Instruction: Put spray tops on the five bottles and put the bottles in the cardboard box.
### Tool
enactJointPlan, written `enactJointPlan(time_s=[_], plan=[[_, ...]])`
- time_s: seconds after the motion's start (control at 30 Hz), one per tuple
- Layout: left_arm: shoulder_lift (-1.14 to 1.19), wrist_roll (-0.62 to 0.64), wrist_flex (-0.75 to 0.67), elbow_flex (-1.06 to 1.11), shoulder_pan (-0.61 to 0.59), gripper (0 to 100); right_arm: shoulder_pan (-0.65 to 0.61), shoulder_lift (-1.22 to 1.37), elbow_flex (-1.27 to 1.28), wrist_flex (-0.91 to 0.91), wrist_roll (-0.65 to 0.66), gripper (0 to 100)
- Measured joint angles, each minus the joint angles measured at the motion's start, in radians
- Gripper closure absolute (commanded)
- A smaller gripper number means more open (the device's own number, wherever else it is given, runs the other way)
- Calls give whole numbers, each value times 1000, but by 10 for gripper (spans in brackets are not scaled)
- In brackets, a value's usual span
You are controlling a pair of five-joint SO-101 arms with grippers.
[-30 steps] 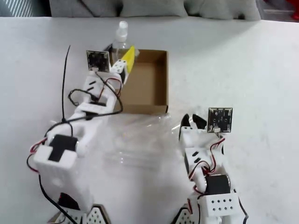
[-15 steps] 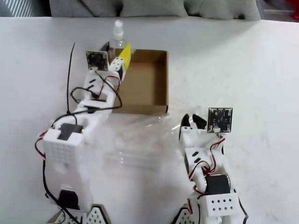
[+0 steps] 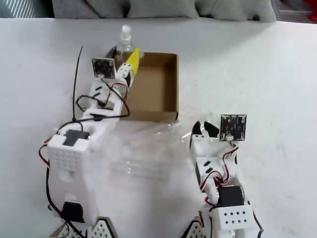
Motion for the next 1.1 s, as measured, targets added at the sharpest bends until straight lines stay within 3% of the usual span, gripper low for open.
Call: enactJointPlan(time_s=[0.33, 0.53, 0.83, 1.1], plan=[[81, 0, 0, -58, 2, 866, 0, 0, 0, 0, 0, 943], [97, 0, 0, -78, 2, 724, 0, 0, 0, 0, 0, 943], [97, 0, 2, -78, 0, 712, 0, 0, 0, 0, 0, 943], [46, 43, 135, -60, -20, 552, 0, 0, 0, 0, 0, 943]])
